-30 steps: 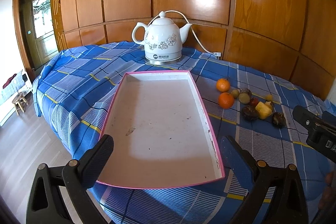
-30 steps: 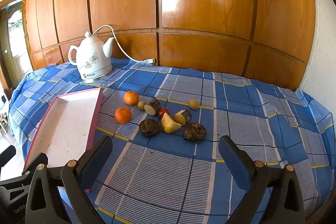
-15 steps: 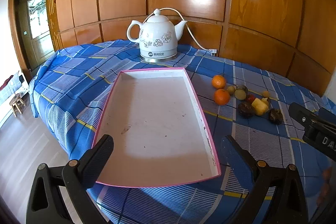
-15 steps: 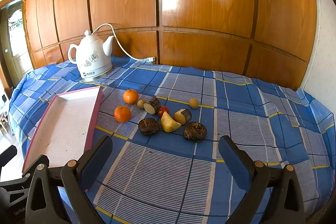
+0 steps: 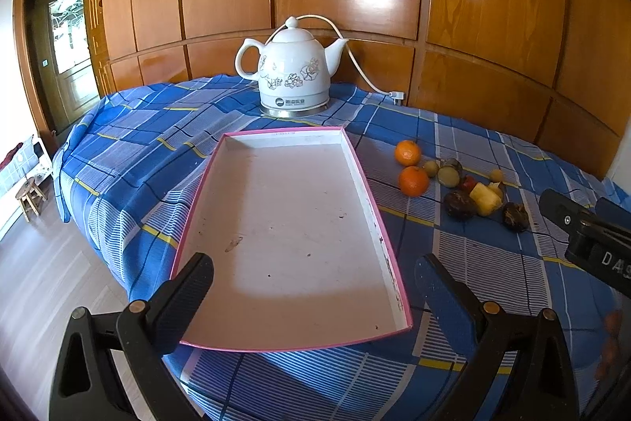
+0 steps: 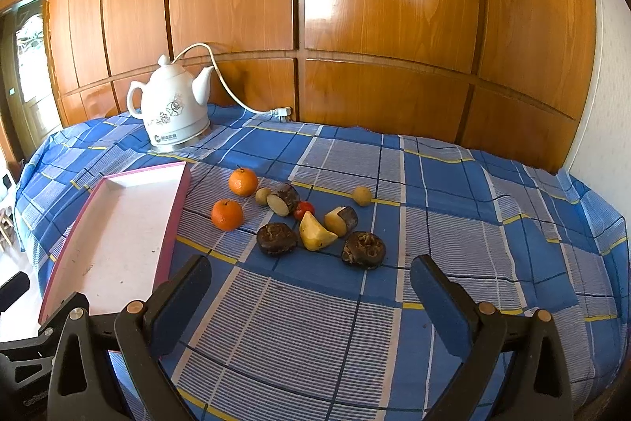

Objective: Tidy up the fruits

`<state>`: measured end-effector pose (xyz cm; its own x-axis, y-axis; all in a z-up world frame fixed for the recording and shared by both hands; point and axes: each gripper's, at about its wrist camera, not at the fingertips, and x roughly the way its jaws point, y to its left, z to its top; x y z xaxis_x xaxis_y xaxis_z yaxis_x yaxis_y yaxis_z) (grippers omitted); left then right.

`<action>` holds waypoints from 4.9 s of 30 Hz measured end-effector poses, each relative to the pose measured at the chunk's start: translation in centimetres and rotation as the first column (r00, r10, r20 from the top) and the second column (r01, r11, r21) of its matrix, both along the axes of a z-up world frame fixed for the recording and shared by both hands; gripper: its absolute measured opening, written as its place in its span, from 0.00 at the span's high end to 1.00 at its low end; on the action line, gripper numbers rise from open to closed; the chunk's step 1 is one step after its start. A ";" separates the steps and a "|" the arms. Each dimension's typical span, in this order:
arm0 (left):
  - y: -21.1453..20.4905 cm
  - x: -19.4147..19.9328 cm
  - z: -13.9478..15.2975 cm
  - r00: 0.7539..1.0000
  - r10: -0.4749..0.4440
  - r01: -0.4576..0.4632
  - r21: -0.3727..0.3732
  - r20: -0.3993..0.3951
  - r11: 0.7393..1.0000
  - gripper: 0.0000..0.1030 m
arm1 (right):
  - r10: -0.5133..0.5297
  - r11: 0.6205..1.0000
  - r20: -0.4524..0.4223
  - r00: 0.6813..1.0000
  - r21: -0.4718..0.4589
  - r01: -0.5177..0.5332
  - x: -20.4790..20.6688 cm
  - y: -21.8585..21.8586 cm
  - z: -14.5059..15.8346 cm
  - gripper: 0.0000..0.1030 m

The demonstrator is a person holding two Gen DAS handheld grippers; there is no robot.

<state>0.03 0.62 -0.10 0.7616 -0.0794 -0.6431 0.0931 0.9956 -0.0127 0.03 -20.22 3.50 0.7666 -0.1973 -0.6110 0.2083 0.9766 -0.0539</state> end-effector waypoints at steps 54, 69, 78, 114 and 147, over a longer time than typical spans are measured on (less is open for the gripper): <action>-9.7 13.1 -1.0 0.915 -0.353 0.372 0.068 -0.196 0.926 0.23 | 0.136 0.951 -0.256 0.957 0.305 -0.054 8.9 -15.6 -2.0 0.12; -13.6 19.5 -5.9 0.854 -0.373 0.404 0.012 -0.363 0.915 0.61 | 0.089 0.927 -0.245 0.966 0.374 0.010 9.2 -17.8 -2.4 0.32; -12.1 14.6 -3.1 0.865 -0.434 0.424 -0.093 -0.251 0.901 0.61 | 0.193 0.882 -0.255 0.947 0.468 -0.053 10.2 -16.9 -3.8 0.47; 7.0 10.6 -1.7 0.982 0.106 -0.116 -0.061 -0.157 0.991 0.31 | 0.259 0.964 -0.442 0.859 0.179 -0.198 13.0 -12.0 -8.6 0.50; 4.4 3.5 -1.5 0.990 0.089 -0.096 -0.064 -0.105 0.993 0.17 | 0.598 0.795 -0.291 0.747 0.334 -0.506 9.8 1.0 -5.0 0.51</action>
<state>3.55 5.03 -1.56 0.6984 -0.0583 -0.7133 -0.0048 0.9963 -0.0862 9.87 -19.22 -1.47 0.4088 0.3635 -0.8371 -0.3622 0.9065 0.2168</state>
